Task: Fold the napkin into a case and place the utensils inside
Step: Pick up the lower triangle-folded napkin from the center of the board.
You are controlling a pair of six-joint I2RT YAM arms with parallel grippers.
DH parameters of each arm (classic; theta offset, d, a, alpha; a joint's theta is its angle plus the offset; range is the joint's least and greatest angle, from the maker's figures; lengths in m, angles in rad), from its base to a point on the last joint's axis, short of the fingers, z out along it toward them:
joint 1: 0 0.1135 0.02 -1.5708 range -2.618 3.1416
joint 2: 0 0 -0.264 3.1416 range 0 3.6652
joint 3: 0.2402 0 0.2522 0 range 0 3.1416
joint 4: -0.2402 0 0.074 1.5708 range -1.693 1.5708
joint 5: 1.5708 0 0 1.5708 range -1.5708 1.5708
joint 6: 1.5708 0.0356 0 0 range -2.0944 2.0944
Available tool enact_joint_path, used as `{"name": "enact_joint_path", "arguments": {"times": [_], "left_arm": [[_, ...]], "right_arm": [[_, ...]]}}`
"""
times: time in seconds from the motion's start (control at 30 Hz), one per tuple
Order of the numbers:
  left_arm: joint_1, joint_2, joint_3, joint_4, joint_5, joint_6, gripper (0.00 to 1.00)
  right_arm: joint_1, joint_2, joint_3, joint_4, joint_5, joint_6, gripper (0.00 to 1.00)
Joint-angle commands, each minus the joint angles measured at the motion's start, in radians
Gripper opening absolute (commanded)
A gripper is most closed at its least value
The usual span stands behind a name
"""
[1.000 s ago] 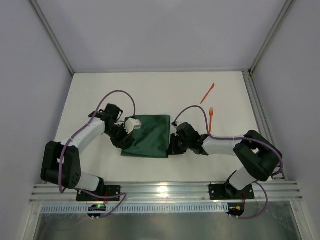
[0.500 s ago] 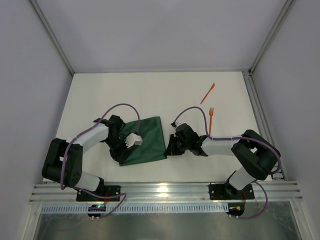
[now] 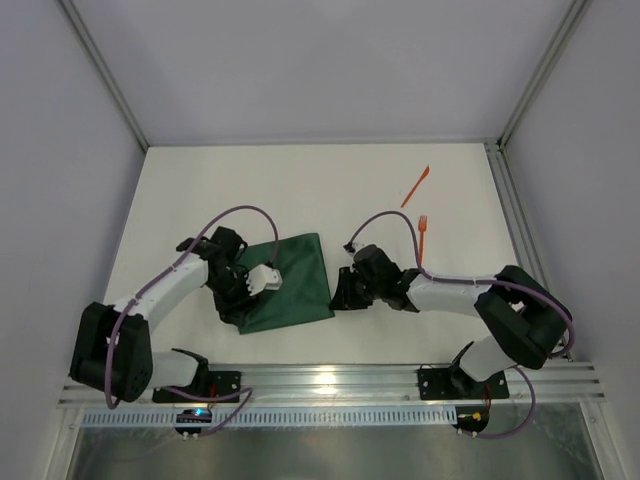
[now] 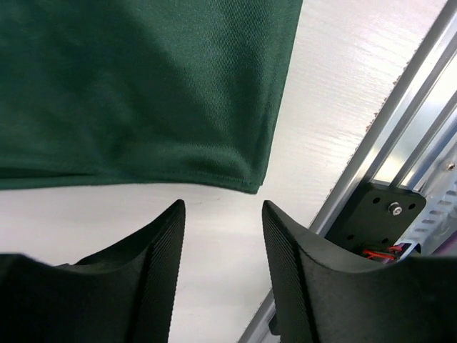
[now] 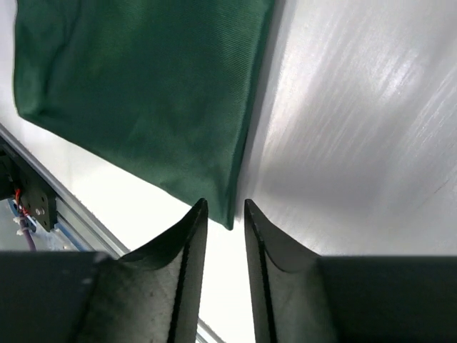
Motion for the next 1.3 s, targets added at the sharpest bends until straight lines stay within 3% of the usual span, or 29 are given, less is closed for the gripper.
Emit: {"name": "enact_joint_path", "arguments": {"times": [0.0, 0.2, 0.4, 0.6, 0.7, 0.87, 1.13, 1.27], "left_arm": [[-0.001, -0.097, 0.070, -0.092, 0.002, 0.039, 0.51], [-0.012, -0.140, 0.113, -0.121, 0.006, 0.043, 0.54], [-0.209, -0.180, 0.018, 0.037, -0.143, -0.019, 0.55], [-0.366, -0.139, -0.065, 0.069, -0.237, 0.007, 0.65], [-0.412, -0.128, -0.120, 0.129, -0.284, 0.009, 0.64], [-0.415, -0.119, -0.158, 0.219, -0.317, 0.004, 0.63], [-0.434, -0.086, -0.183, 0.232, -0.294, -0.003, 0.62], [-0.457, -0.068, -0.203, 0.266, -0.338, -0.013, 0.53]], "right_arm": [[0.002, -0.083, 0.061, -0.077, 0.020, -0.068, 0.31], [0.002, -0.152, 0.109, -0.177, 0.023, -0.116, 0.38], [-0.024, -0.221, 0.112, -0.168, -0.014, -0.120, 0.38], [-0.045, -0.219, 0.147, -0.218, -0.028, -0.148, 0.39], [-0.044, -0.207, 0.149, -0.217, -0.029, -0.142, 0.39], [-0.045, -0.193, 0.138, -0.203, -0.041, -0.139, 0.39], [-0.047, -0.170, 0.136, -0.201, -0.044, -0.157, 0.39], [-0.046, -0.161, 0.144, -0.192, -0.060, -0.160, 0.38]]}}
